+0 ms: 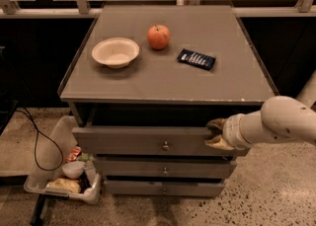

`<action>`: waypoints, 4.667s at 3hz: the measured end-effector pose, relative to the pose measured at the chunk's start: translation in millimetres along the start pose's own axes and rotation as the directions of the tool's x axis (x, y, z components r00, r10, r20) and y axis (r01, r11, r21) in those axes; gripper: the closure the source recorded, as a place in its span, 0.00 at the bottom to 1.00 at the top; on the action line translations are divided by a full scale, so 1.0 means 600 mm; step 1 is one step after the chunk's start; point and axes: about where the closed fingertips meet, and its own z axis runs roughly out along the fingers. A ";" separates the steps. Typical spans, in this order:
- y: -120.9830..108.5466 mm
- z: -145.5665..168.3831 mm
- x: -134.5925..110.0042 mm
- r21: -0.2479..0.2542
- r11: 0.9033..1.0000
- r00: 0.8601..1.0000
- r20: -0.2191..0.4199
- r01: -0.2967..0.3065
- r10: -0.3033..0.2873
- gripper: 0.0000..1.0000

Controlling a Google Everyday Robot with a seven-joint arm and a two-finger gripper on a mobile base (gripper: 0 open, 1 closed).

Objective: Open top drawer

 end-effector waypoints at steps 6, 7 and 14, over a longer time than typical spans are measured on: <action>0.054 -0.019 0.000 -0.064 0.998 0.998 0.054 0.019 -0.015 0.11; 0.096 -0.021 0.013 -0.114 0.993 0.996 0.089 0.023 -0.013 0.14; 0.094 -0.046 -0.013 -0.126 0.992 0.995 0.101 0.031 -0.018 0.33</action>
Offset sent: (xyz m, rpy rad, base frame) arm -0.3161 -0.1231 -0.0054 0.2664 0.0989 -0.0699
